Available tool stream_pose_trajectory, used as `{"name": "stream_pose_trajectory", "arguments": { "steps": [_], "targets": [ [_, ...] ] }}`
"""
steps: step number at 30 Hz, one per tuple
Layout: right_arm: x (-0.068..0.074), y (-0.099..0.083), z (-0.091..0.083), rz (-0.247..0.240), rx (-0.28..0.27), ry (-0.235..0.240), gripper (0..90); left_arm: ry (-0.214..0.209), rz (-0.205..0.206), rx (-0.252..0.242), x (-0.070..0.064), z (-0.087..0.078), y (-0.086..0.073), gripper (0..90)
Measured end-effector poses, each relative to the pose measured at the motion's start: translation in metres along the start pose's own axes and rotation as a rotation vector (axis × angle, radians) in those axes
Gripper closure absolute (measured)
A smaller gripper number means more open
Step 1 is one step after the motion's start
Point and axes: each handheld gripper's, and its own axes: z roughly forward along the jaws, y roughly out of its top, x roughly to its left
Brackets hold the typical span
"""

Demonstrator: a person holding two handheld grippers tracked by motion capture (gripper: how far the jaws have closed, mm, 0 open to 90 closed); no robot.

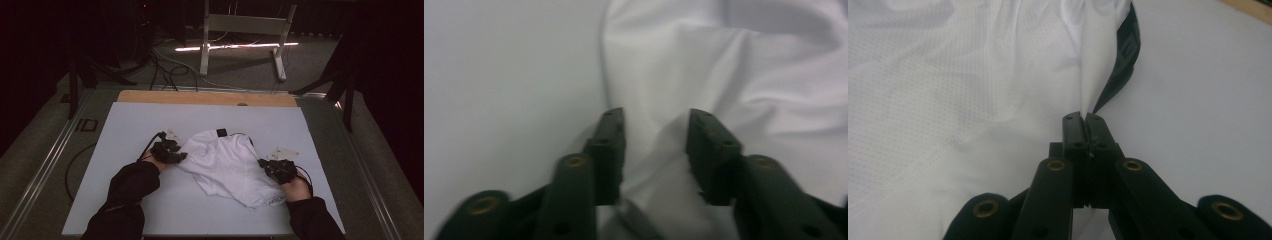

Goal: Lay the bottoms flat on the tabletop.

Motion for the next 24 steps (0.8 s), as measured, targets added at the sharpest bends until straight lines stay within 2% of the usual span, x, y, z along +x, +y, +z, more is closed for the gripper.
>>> {"name": "stream_pose_trajectory", "arguments": {
  "steps": [1, 2, 3, 5, 6, 11, 16, 17, 20, 24],
  "targets": [
    [0.000, 0.000, -0.002, -0.009, -0.010, -0.008, 90.0, -0.005, 0.005, 0.006, -0.001, 0.000, 0.001, 75.4],
    [0.001, 0.000, -0.003, -0.006, -0.014, -0.007, 90.0, -0.006, 0.012, 0.013, -0.002, -0.001, 0.002, 80.2],
    [0.000, 0.001, -0.003, -0.009, -0.018, -0.012, 90.0, 0.005, 0.023, 0.015, -0.003, -0.001, 0.002, 88.8],
    [0.001, 0.002, -0.004, -0.001, -0.027, -0.007, 90.0, 0.023, 0.044, 0.012, -0.005, -0.003, 0.003, 90.0],
    [0.001, 0.003, -0.004, -0.006, -0.033, -0.010, 90.0, 0.019, 0.043, -0.001, -0.005, -0.006, 0.002, 90.0],
    [0.000, 0.009, -0.010, -0.015, -0.061, -0.019, 90.0, 0.018, 0.011, -0.047, 0.002, -0.028, 0.002, 90.0],
    [-0.002, 0.017, -0.017, -0.007, -0.091, -0.034, 90.0, 0.034, 0.002, -0.076, 0.010, -0.059, 0.001, 90.0],
    [-0.002, 0.017, -0.017, -0.007, -0.091, -0.034, 90.0, 0.034, 0.002, -0.076, 0.010, -0.059, 0.001, 90.0],
    [-0.001, 0.024, -0.029, -0.015, -0.121, -0.040, 90.0, 0.038, -0.008, -0.113, 0.013, -0.085, -0.002, 90.0],
    [0.006, 0.030, -0.038, -0.031, -0.158, -0.029, 90.0, 0.047, 0.000, -0.147, 0.009, -0.115, -0.013, 90.0]
  ]
}}
